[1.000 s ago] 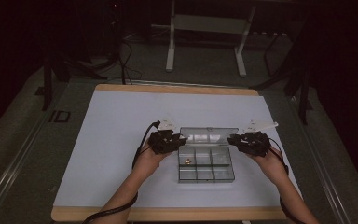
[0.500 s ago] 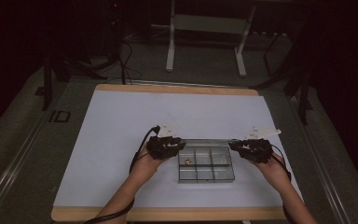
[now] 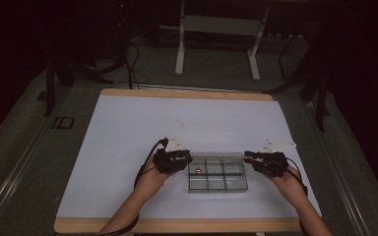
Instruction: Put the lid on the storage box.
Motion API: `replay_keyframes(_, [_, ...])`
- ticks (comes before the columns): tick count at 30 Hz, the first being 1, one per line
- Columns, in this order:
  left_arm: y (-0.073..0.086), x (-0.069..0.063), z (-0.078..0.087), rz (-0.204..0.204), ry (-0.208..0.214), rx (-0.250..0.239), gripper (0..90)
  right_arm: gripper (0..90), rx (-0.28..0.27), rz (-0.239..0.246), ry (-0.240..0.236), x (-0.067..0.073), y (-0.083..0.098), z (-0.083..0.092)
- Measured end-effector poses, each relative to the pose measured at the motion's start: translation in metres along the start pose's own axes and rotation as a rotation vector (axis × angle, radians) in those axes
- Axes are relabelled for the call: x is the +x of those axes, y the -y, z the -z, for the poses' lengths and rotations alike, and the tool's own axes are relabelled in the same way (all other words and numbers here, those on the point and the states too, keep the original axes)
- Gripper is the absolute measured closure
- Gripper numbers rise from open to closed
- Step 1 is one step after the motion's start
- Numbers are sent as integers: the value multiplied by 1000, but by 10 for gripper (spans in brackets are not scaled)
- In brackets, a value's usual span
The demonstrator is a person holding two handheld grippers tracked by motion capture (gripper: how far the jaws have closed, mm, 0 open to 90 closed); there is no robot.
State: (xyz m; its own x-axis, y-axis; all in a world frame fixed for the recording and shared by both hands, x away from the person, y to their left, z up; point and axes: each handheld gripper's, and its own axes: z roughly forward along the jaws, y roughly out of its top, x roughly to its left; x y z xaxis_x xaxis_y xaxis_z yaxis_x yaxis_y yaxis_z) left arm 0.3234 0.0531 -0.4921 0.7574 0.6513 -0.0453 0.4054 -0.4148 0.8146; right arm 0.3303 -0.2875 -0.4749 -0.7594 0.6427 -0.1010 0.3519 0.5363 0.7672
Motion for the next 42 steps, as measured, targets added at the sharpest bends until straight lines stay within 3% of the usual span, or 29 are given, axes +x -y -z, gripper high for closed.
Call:
replay_keyframes(9, [6,-2,0,1,1,8,730,757,6,13,6,3,5,0])
replay_keyframes(19, [14,0,-4,9,3,48,730,700,34,-13,-19,0,12,-4])
replay_keyframes(36, [27,10,-12,61,-6,94,729,700,78,-59,-23,-10,30,-10])
replay_keyframes(42, [32,15,-12,89,-3,92,728,699,67,-88,-20,-17,31,-7])
